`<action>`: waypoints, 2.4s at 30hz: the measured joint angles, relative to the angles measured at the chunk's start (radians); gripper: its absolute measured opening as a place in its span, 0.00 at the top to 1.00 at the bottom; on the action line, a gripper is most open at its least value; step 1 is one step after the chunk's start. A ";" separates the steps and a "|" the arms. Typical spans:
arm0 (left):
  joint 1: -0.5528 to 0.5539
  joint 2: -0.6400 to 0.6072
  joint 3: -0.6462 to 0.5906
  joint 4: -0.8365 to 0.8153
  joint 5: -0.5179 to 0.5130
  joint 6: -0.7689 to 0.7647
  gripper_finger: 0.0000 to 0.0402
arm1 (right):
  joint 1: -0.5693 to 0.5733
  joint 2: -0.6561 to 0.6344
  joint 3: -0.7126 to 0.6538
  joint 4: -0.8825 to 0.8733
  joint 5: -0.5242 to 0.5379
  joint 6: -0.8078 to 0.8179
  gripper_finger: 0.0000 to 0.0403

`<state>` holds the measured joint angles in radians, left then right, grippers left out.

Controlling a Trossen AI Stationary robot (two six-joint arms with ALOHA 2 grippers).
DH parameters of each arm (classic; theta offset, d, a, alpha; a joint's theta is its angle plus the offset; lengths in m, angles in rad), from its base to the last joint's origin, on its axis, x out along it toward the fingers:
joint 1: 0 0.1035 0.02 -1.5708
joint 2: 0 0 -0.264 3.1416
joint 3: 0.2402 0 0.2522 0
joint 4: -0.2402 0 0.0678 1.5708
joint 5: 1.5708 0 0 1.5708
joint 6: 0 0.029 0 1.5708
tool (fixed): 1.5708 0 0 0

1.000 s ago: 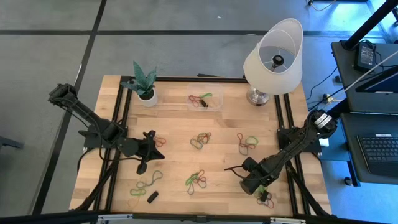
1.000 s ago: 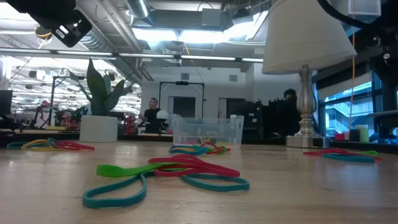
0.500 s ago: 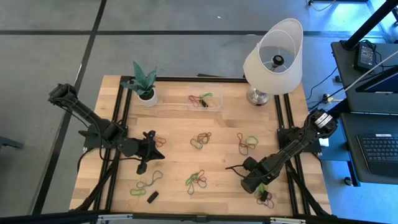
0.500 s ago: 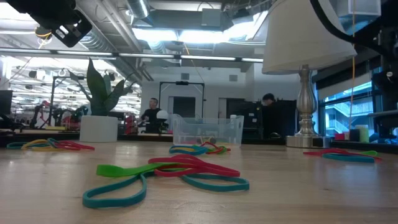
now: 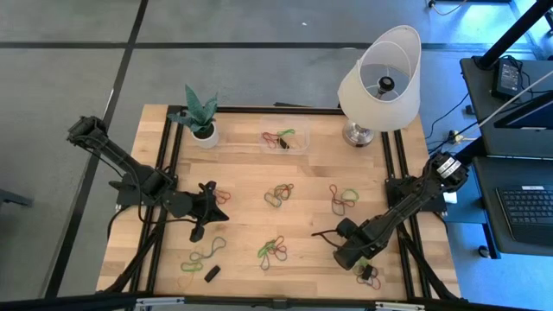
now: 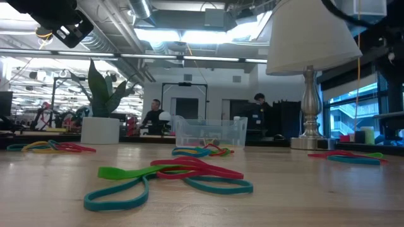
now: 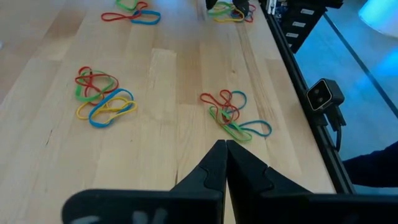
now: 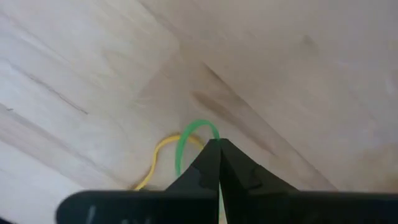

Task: Pick and place rubber bands into bin
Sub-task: Put the green rubber band into the transparent bin

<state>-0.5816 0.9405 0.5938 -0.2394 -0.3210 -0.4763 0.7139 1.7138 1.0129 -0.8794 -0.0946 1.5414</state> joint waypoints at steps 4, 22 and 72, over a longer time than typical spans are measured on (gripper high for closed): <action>0.000 0.000 0.000 0.003 0.000 0.000 0.99 | 0.000 0.000 0.072 -0.099 0.021 0.003 1.00; 0.031 0.000 0.000 0.004 -0.038 -0.034 0.99 | -0.135 -0.002 0.441 -0.379 0.428 -0.071 1.00; 0.598 0.000 0.000 0.087 0.024 0.149 0.99 | -1.160 0.565 0.962 -0.085 0.233 -1.630 0.99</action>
<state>0.0162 0.9401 0.5934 -0.1528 -0.2970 -0.3271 -0.4460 2.2784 1.9747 -0.9640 0.1384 -0.0882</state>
